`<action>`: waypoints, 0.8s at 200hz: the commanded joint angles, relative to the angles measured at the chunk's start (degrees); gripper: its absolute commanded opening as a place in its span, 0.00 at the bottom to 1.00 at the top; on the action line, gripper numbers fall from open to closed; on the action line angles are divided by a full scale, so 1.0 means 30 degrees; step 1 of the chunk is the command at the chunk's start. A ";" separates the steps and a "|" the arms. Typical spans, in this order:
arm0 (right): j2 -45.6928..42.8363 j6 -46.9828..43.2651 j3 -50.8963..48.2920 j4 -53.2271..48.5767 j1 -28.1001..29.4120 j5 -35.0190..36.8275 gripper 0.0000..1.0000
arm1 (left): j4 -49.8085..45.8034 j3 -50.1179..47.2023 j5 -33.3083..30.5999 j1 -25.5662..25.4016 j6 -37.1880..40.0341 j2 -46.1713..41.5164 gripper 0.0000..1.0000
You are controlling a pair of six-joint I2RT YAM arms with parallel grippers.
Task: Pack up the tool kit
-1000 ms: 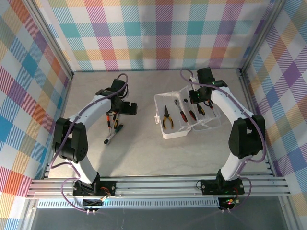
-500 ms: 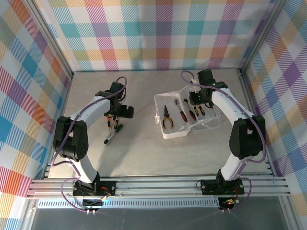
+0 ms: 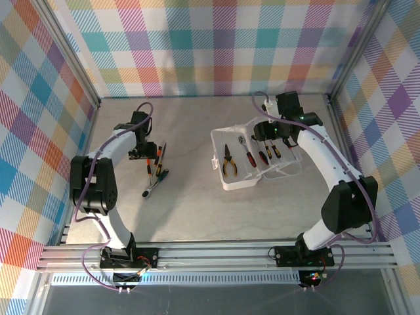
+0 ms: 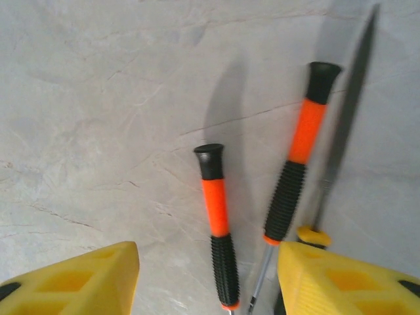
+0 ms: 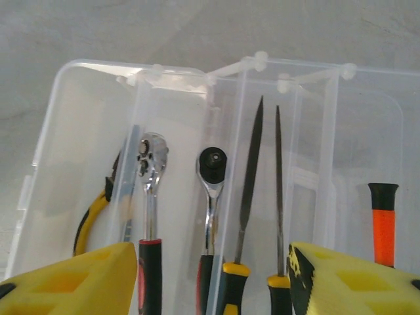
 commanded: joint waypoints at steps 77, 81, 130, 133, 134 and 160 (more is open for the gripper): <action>-0.0182 0.0068 -0.0032 -0.0356 0.0390 -0.0704 0.65 | 0.1499 -0.0878 0.2647 0.1764 -0.0844 0.2404 0.35; -0.0169 0.0087 -0.0041 -0.0367 0.0391 -0.0704 0.65 | 0.1637 -0.0945 0.2835 0.1776 -0.0844 0.2464 0.35; -0.0229 0.0108 -0.0091 -0.0443 0.0417 -0.0679 0.65 | 0.1646 -0.0758 0.2814 0.1781 -0.0786 0.3439 0.33; -0.0227 0.0094 -0.0121 -0.0436 0.0405 -0.0679 0.65 | 0.1653 -0.0767 0.2841 0.1778 -0.0771 0.3470 0.33; -0.0226 0.0108 -0.0125 -0.0428 0.0398 -0.0679 0.65 | 0.1668 -0.0774 0.2843 0.1779 -0.0764 0.3483 0.33; -0.0278 0.0067 -0.0124 -0.0478 0.0394 -0.0650 0.65 | 0.2018 -0.1179 0.2876 0.1781 -0.0808 0.2787 0.32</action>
